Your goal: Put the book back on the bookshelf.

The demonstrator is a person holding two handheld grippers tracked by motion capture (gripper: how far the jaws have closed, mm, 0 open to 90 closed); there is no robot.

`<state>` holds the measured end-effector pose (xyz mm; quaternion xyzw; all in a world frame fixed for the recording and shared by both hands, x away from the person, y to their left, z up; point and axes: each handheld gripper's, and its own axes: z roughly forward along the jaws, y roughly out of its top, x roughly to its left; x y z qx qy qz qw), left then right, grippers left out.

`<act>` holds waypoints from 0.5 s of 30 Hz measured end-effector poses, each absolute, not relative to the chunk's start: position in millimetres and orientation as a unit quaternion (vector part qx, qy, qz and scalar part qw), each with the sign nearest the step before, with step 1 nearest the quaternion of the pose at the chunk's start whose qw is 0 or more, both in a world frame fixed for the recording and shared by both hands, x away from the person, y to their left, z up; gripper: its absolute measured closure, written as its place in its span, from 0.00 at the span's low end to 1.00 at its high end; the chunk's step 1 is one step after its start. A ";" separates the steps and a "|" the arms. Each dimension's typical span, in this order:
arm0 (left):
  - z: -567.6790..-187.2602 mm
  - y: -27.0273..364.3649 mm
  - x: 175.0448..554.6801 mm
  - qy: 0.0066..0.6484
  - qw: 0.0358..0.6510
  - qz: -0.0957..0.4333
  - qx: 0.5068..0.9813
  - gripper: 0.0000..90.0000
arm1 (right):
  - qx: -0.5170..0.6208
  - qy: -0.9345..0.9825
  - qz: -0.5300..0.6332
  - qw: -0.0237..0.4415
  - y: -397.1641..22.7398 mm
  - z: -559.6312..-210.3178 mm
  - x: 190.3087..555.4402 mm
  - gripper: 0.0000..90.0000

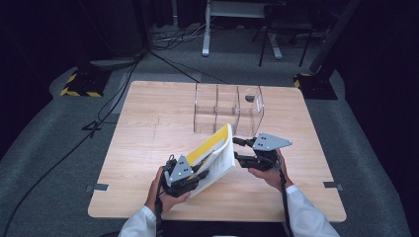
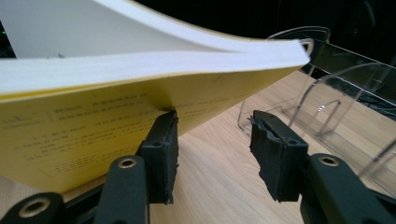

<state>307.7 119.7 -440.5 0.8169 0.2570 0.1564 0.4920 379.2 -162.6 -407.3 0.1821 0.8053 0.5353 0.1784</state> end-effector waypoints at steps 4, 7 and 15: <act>-445.9 130.8 304.3 0.260 0.502 0.145 0.812 0.81 | 0.172 0.819 0.520 0.173 -147.5 -410.1 378.0 0.58; -451.2 137.1 303.9 0.262 0.506 0.132 0.811 0.79 | 0.167 0.822 0.520 0.164 -138.5 -413.5 377.5 0.58; -457.1 139.4 309.5 0.251 0.530 0.111 0.802 0.77 | 0.157 0.821 0.521 0.171 -132.9 -409.9 372.9 0.58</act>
